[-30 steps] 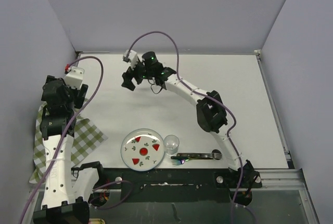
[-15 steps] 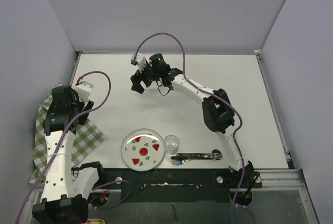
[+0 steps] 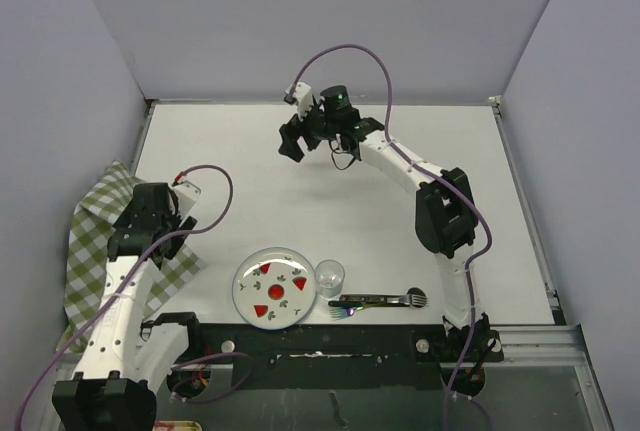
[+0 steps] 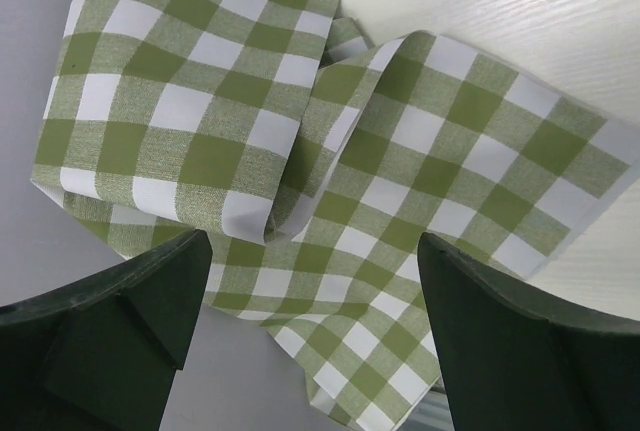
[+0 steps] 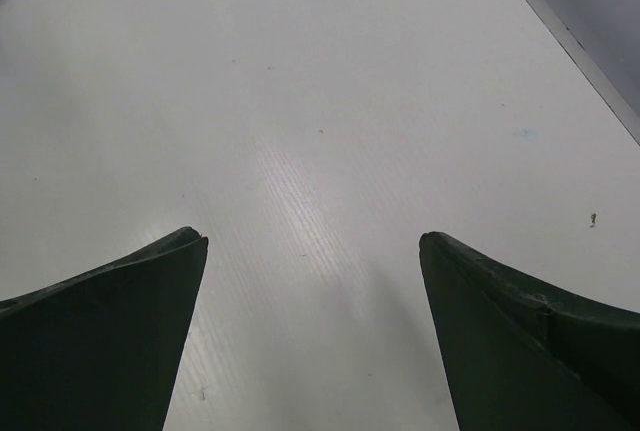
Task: Set the dinner table for one person
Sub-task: Pick up the napkin from the corner of the board.
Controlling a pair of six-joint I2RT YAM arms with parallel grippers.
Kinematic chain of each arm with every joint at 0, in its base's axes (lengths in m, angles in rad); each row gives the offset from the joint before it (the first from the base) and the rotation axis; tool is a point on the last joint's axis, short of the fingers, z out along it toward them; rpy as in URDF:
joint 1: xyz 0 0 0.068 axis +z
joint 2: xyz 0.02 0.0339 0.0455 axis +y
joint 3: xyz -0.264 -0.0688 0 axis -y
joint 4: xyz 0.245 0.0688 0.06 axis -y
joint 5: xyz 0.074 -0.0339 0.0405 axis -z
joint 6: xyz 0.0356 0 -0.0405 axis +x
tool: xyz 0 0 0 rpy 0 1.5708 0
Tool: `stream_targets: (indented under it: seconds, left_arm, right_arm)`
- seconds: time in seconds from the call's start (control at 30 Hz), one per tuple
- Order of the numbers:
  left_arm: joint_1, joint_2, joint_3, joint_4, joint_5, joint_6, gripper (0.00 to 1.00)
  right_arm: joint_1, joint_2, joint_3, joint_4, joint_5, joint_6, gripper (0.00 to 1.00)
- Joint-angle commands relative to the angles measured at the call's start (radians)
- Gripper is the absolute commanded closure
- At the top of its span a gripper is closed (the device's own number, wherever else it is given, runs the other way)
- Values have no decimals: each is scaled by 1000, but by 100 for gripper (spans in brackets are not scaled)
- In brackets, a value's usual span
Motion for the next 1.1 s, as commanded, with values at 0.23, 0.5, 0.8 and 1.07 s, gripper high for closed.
stream_targets:
  seconds: [0.23,0.5,0.8,1.07]
  left_arm:
    - [-2,-64,-131,279,-143,139,14]
    - [14,-11,-176,444,-193,237,14]
    - [19,-29,-205,489,-233,320,14]
    - [25,-63,-277,592,-260,432,14]
  right_arm:
    - [-12,-64,-34,36,-19,22,9]
    - [-18,-60,-34,33,-21,28,9]
    - [-29,-39,-28,29,-43,61,9]
    - [-28,-17,-10,30,-62,92,10]
